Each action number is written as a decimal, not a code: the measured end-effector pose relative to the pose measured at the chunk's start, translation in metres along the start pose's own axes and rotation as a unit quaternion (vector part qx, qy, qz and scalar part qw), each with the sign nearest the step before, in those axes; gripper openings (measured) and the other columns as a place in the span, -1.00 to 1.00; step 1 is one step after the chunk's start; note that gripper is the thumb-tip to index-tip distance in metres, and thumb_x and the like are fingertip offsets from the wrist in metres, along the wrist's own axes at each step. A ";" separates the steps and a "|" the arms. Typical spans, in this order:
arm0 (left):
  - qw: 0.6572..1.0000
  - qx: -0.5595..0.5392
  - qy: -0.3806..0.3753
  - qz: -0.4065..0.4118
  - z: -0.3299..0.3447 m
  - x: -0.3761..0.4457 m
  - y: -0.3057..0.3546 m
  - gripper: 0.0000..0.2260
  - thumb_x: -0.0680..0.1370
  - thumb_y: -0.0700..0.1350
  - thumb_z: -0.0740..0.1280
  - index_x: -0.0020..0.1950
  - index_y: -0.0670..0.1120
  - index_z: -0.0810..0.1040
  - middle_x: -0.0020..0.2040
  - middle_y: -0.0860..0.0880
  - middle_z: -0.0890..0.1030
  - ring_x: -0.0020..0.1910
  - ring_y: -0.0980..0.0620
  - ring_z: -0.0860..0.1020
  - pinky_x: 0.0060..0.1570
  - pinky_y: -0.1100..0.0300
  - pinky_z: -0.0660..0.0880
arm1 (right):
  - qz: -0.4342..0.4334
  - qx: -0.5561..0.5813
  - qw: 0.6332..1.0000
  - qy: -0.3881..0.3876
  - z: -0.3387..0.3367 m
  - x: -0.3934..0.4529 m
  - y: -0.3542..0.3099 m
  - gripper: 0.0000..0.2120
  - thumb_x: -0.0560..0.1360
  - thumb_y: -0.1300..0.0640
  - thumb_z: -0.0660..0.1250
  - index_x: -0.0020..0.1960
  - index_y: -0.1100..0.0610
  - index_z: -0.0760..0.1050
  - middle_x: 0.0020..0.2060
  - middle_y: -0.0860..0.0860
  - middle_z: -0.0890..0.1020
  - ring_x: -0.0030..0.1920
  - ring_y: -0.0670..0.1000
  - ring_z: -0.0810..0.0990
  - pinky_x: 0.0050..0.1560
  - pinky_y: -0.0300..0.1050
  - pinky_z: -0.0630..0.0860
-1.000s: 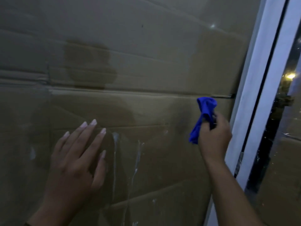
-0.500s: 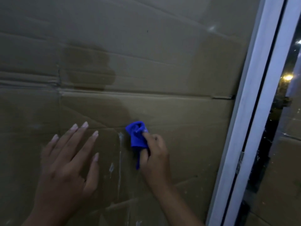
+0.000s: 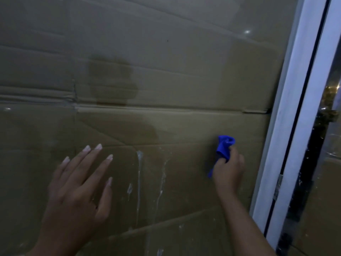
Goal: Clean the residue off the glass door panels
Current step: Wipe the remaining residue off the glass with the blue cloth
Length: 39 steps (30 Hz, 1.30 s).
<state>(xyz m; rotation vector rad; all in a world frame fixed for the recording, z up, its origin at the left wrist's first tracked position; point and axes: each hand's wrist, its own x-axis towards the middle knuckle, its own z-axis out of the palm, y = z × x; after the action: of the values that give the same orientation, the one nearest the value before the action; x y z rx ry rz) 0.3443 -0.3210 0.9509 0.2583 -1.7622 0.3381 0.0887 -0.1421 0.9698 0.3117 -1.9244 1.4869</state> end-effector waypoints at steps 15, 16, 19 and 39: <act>0.997 0.021 -0.058 -0.038 -0.014 0.004 0.032 -0.63 0.48 -0.06 0.23 0.22 -0.14 0.59 0.38 -0.15 0.45 0.36 -0.11 0.40 0.36 -0.10 0.25 | -0.085 0.062 0.994 -0.015 -0.015 0.006 -0.009 -0.64 0.39 0.43 0.29 0.19 0.33 0.50 0.00 0.33 0.52 -0.04 0.30 0.53 -0.04 -0.02 0.36; 0.997 0.029 -0.053 -0.040 -0.021 0.005 0.027 -0.64 0.48 -0.07 0.24 0.22 -0.15 0.60 0.37 -0.15 0.45 0.35 -0.12 0.41 0.35 -0.11 0.26 | -0.081 0.055 0.995 -0.022 -0.013 0.006 -0.009 -0.64 0.39 0.43 0.28 0.19 0.34 0.50 -0.01 0.34 0.51 -0.04 0.32 0.52 -0.04 -0.02 0.35; 0.996 0.059 -0.045 -0.048 -0.041 0.007 0.008 -0.64 0.48 -0.08 0.25 0.21 -0.16 0.60 0.35 -0.18 0.47 0.33 -0.16 0.43 0.34 -0.14 0.29 | -0.085 0.052 0.994 -0.038 -0.001 -0.012 -0.020 -0.67 0.39 0.44 0.27 0.15 0.36 0.50 -0.04 0.35 0.49 -0.08 0.32 0.50 -0.06 -0.01 0.32; 0.997 -0.001 0.014 0.078 -0.111 0.042 -0.076 -0.77 0.51 -0.16 0.29 0.08 -0.18 0.66 0.07 -0.17 0.63 0.01 -0.20 0.56 0.19 -0.15 0.41 | -0.018 0.009 1.000 -0.012 0.013 -0.063 -0.076 -0.62 0.42 0.41 0.24 0.23 0.33 0.46 0.09 0.34 0.50 0.09 0.29 0.48 0.08 -0.04 0.32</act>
<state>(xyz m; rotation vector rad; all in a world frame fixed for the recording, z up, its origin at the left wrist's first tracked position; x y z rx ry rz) 0.4635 -0.3512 1.0208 0.1131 -1.7585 0.4509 0.1736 -0.1912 0.9858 0.3726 -1.9157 1.4828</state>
